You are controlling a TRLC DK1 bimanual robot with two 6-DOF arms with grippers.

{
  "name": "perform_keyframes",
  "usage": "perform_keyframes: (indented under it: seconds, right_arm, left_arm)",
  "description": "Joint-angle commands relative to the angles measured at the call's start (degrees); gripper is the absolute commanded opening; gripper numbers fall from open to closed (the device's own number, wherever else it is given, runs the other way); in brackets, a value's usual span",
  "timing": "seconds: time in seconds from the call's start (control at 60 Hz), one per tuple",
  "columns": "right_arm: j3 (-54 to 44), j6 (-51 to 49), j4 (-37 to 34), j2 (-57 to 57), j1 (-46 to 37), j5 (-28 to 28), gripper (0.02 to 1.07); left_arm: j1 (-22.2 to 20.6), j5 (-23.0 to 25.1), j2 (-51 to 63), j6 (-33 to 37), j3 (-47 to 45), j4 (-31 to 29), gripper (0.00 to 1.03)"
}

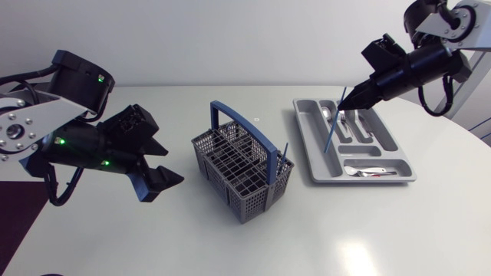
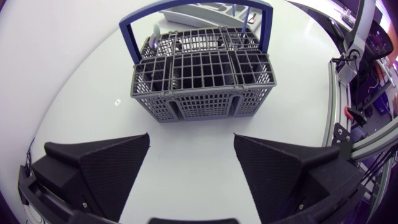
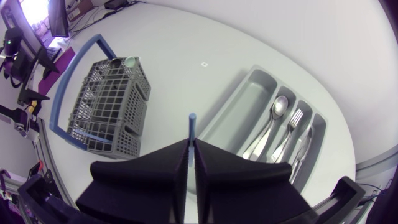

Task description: Unload the cutlery basket into the drawer organizer.

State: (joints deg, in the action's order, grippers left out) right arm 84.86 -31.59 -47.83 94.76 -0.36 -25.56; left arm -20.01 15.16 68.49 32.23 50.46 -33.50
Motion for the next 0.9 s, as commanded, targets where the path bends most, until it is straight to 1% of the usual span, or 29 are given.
perform_keyframes:
  seconds: [0.0, 0.283, 0.433, 0.483, 0.5, 0.533, 0.617, 0.65, 0.683, 0.7, 0.733, 0.8, 0.883]
  right_arm:
    - [2.33, -0.31, -0.68, 4.64, -0.78, 0.6, 0.08]
    - [6.11, 1.1, -0.77, 15.1, -0.69, 3.06, 0.08]
    - [9.8, 2.77, -0.15, 20.02, -0.52, 3.33, 0.08]
    - [11.12, 3.29, 0.2, 21.61, -0.52, 3.24, 0.1]
    - [11.47, 3.56, 0.55, 22.05, -0.52, 3.15, 0.13]
    - [11.73, 4.35, 1.69, 22.66, -0.43, 3.24, 0.24]
    - [12.0, 6.55, 4.42, 23.54, -0.34, 5.17, 0.6]
    - [11.73, 6.98, 5.21, 23.45, -0.17, 5.43, 0.7]
    - [11.47, 7.07, 5.73, 22.92, -0.08, 5.87, 0.78]
    - [11.2, 7.16, 6.09, 22.49, 0.01, 5.96, 0.84]
    - [10.41, 7.25, 6.79, 21.52, 0.1, 6.05, 0.9]
    - [8.04, 7.42, 8.37, 18.44, 0.27, 5.87, 0.98]
    - [2.59, 7.07, 12.24, 11.85, 0.71, 5.17, 1.0]
  left_arm:
    - [-0.03, 0.75, -0.64, 1.52, -1.41, 0.45, 0.98]
    - [-0.12, 0.75, 0.24, 1.7, -1.33, 0.98, 0.98]
    - [-0.12, 0.75, 0.42, 1.61, -1.68, 1.15, 0.98]
    - [-0.12, 0.84, 0.42, 1.61, -1.68, 1.15, 0.98]
    - [-0.12, 0.75, 0.42, 1.61, -1.77, 1.15, 0.98]
    - [-0.2, 0.75, 0.42, 1.61, -1.68, 1.15, 0.98]
    - [-0.29, 0.84, 0.24, 1.43, -1.77, 1.15, 0.98]
    - [-0.38, 0.84, 0.15, 1.35, -1.77, 1.15, 0.98]
    - [-0.38, 0.84, 0.07, 1.35, -1.77, 1.15, 0.98]
    - [-0.38, 0.84, -0.02, 1.26, -1.77, 1.15, 0.98]
    - [-0.38, 0.84, -0.29, 1.26, -1.85, 1.15, 0.98]
    - [-0.29, 0.93, -0.55, 1.26, -1.94, 1.06, 0.98]
    - [-0.29, 0.93, -1.08, 1.26, -2.29, 1.06, 0.98]
